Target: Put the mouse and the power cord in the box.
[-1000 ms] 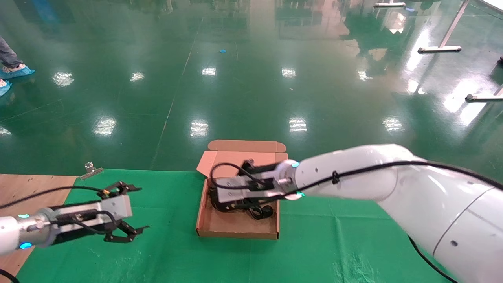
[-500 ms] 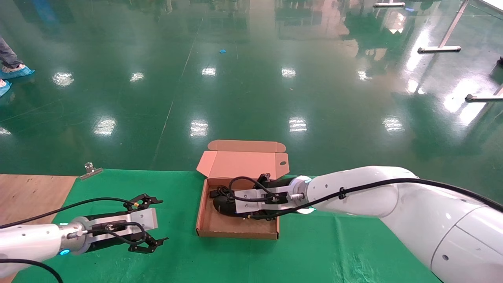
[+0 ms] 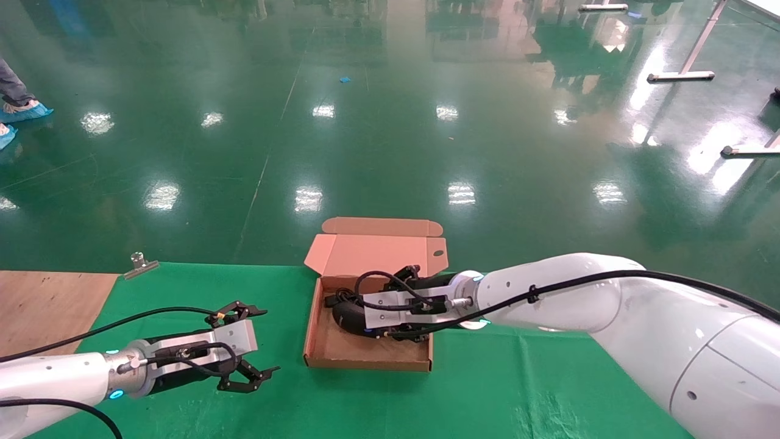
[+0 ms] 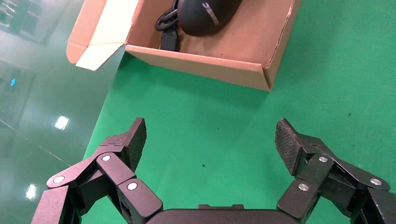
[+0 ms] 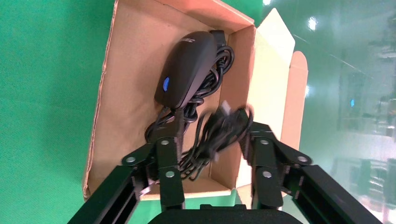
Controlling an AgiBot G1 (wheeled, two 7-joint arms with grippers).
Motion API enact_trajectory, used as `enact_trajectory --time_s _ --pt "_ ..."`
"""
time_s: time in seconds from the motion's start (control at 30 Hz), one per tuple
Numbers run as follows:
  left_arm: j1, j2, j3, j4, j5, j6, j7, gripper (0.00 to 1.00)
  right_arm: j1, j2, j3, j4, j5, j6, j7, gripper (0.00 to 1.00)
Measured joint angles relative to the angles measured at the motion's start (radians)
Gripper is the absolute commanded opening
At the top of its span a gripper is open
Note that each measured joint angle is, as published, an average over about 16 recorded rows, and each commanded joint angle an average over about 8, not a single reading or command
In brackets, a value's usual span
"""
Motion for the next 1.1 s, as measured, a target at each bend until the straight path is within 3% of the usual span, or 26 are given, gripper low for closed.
enact_trajectory --time_s 0.8,1.1 --pt "0.0 -0.003 0.005 -0.009 0.009 -0.008 -0.006 1.0 0.0 0.002 0.005 0.002 -0.004 -0.004 0.002 1.0" --pt "0.018 -0.029 -0.026 -0.073 -0.009 0.024 -0.065 1.0 -0.032 0.044 0.069 0.04 0.032 -0.053 0.021 1.0"
